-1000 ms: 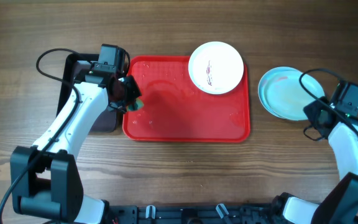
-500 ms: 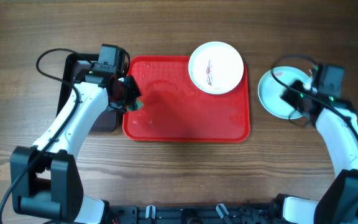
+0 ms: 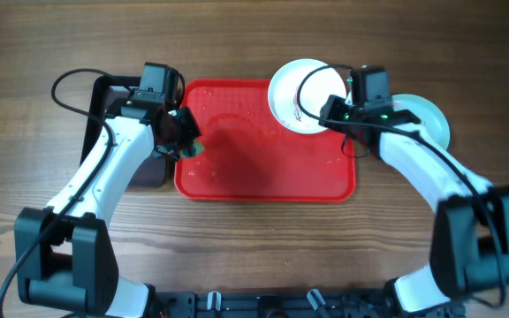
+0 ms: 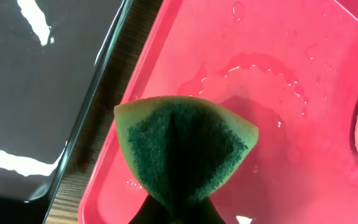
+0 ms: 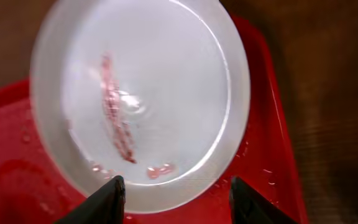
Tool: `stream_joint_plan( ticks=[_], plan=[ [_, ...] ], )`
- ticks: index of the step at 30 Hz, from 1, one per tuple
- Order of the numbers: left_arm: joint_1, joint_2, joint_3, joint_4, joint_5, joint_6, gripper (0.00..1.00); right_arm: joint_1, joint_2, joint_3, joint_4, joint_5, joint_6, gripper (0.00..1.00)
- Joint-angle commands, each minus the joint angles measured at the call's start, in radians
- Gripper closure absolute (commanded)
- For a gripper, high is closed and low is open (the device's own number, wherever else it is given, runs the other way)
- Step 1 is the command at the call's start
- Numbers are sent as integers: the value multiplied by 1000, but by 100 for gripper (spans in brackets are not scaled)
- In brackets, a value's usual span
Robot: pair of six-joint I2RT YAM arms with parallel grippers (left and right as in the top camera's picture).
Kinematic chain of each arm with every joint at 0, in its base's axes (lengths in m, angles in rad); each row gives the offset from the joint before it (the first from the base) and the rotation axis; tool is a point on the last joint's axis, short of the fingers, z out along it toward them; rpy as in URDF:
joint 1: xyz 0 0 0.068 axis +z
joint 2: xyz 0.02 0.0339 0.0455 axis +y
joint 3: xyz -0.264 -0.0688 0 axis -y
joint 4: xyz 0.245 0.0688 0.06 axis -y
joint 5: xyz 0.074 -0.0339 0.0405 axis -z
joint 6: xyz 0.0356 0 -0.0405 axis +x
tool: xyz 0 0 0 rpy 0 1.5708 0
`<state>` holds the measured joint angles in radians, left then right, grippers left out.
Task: Clean dirty plates on tray and stack at the side
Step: 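Grasp the white plate's rim and drag it toward the tray's left side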
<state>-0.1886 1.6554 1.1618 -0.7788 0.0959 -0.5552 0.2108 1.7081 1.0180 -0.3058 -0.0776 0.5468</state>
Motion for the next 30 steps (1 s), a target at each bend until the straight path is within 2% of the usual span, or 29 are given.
stream_joint_plan(
  ticks=[1, 4, 7, 17, 22, 26, 30],
  plan=[
    [1, 10, 16, -1, 4, 1, 96, 0, 68, 4, 7, 29, 82, 48],
    [1, 10, 16, 0, 4, 1, 96, 0, 80, 4, 6, 33, 80, 54],
    [1, 10, 16, 0, 4, 1, 96, 0, 101, 4, 11, 33, 81, 67],
    [1, 10, 16, 0, 4, 1, 96, 7, 153, 4, 13, -37, 60, 96],
    [1, 10, 16, 0, 4, 1, 96, 30, 140, 4, -44, -171, 55, 96],
    [1, 10, 16, 1, 4, 1, 96, 105, 130, 5, -97, -219, 59, 96],
    [1, 10, 16, 1, 4, 1, 96, 177, 115, 5, -121, -181, 54, 75]
  ],
)
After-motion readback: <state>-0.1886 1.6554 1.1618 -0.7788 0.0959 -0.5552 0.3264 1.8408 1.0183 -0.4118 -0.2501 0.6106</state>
